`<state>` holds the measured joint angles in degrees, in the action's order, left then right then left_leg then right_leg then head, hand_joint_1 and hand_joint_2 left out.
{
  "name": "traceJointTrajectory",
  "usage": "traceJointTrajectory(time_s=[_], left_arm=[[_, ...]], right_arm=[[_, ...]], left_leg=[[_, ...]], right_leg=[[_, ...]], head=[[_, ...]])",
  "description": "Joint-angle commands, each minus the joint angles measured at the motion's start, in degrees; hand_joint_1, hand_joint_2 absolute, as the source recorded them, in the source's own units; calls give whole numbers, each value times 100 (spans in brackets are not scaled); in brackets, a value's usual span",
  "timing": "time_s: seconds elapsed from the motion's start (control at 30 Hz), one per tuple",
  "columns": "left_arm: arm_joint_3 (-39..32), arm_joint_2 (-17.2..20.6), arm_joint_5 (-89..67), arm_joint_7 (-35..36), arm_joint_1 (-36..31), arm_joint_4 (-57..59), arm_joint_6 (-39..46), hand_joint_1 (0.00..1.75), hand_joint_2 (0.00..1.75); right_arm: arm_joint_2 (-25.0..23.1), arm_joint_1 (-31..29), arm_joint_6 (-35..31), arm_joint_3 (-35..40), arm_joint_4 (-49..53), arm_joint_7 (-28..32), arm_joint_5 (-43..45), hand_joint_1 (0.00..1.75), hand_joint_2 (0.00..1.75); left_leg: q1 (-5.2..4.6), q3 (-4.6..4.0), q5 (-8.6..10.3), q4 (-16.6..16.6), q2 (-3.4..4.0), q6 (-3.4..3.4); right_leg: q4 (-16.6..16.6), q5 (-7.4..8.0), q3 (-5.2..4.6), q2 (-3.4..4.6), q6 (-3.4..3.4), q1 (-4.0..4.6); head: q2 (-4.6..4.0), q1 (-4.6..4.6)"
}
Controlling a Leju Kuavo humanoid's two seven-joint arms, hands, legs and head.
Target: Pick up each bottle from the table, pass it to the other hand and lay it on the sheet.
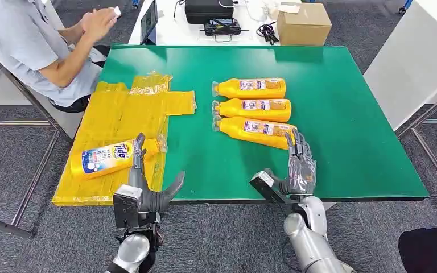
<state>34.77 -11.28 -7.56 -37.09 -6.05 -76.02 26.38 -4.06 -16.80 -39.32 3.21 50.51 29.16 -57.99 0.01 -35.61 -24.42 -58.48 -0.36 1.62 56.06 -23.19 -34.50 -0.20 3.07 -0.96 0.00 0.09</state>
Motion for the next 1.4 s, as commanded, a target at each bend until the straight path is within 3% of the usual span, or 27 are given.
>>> traceJointTrajectory(time_s=[0.03,0.57,0.67,0.87,1.07,1.4], left_arm=[[139,120,44,9,-228,222,-53,0,175],[172,120,47,12,-245,268,-47,0,175],[167,125,53,31,-235,288,-47,0,175],[131,137,71,57,-219,272,-74,0,175],[137,112,77,63,-289,305,-109,0,175],[137,108,77,65,-298,308,-111,0,175]], right_arm=[[-158,-106,-68,-405,162,318,-150,0,175],[-412,-86,-68,-909,219,751,-85,0,175],[-236,-281,-68,-734,-385,102,-473,0,175],[-10,-617,-68,-611,-1090,-287,-395,0,175],[88,-998,-53,-490,-1709,-349,-186,0,175],[89,-1041,-35,-471,-1753,-352,-168,0,175]], left_leg=[[1,23,-9,3,5,-8],[3,28,-7,7,2,-9],[2,27,-6,7,2,-8],[1,17,-2,6,4,-5],[2,27,-9,3,11,-9],[1,20,-5,5,4,-6]], right_leg=[[-1,-8,21,3,-12,2],[-6,-8,26,0,-13,3],[-6,-7,25,0,-12,3],[-7,-1,16,3,-8,1],[-3,-6,25,9,-13,3],[-3,-5,18,2,-9,1]], head=[[0,0],[0,-2],[0,0],[0,0],[0,0],[0,0]])
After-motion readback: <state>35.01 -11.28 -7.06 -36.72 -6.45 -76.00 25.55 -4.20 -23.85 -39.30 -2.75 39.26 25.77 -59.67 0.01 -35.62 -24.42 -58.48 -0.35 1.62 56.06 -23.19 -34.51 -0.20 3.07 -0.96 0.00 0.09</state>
